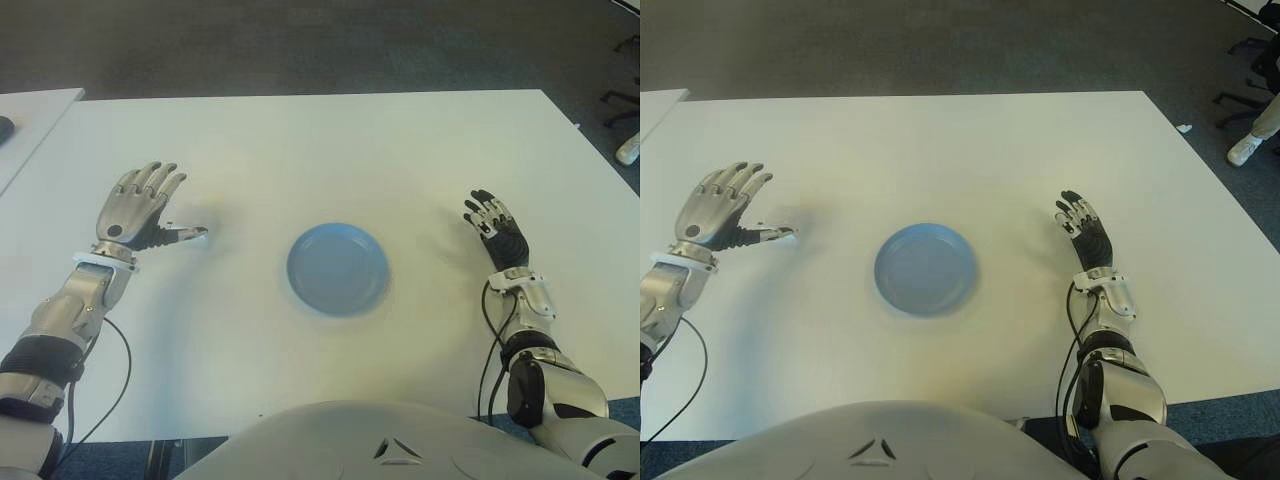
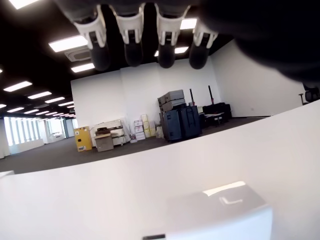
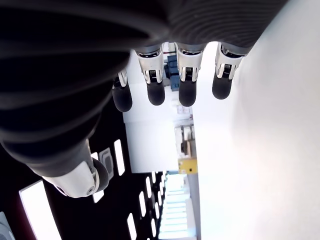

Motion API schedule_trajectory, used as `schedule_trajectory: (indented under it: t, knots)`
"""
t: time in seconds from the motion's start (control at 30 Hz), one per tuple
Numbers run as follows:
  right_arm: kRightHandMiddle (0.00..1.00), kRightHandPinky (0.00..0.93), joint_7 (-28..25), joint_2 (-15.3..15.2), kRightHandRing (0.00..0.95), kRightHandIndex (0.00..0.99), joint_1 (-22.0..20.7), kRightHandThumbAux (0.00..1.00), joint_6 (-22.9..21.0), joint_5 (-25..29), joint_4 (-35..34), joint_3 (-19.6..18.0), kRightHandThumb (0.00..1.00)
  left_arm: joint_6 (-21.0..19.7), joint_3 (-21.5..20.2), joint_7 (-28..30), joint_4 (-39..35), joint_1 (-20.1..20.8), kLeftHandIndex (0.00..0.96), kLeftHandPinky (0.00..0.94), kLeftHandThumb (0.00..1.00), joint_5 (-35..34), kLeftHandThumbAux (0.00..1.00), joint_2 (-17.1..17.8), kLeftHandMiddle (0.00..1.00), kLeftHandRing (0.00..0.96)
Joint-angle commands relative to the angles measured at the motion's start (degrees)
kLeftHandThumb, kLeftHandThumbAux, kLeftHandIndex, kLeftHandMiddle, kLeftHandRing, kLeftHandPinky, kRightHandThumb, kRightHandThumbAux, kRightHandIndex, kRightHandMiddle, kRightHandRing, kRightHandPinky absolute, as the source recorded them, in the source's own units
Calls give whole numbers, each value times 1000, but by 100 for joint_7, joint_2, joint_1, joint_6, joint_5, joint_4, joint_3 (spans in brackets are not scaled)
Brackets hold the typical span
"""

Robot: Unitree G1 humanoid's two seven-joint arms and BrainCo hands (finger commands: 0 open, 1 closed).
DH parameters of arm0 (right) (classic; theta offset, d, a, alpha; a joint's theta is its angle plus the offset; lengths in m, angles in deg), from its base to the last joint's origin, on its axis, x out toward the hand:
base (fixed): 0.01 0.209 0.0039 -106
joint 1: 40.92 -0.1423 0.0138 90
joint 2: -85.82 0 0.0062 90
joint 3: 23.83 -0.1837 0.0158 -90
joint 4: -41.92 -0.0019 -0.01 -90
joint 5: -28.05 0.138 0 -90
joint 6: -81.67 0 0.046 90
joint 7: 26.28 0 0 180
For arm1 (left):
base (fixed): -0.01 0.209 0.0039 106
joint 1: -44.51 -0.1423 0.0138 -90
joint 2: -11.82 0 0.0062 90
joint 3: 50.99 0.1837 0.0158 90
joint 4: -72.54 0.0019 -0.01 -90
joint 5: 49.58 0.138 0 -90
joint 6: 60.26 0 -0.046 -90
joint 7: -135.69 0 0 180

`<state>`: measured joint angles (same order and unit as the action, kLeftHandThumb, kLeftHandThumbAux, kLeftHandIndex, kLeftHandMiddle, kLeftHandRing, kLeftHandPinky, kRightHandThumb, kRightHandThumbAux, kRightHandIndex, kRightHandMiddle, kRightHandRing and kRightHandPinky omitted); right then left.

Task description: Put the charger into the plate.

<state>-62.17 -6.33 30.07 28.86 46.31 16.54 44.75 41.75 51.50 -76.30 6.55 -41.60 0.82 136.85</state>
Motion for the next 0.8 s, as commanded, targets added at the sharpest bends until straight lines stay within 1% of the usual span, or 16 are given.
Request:
schedule_trajectory:
  t: [0.03,0.33,0.67,0.8]
  knots:
    - [101,65,-7,230,80,121,288,666,-217,-34,219,27,248,-29,-80,235,-130,-81,119,121,474,-50,245,69,84,78]
    - [101,65,-59,184,80,121,299,666,-238,-6,209,-2,248,-45,-119,592,-112,55,112,113,479,-57,251,85,80,71]
    - [101,65,-127,135,80,121,316,666,-256,26,202,-38,248,156,235,574,836,621,110,106,497,91,254,-33,74,61]
    - [101,65,-155,115,80,121,321,666,-265,36,199,-57,248,181,314,573,917,675,109,106,502,88,256,-34,73,61]
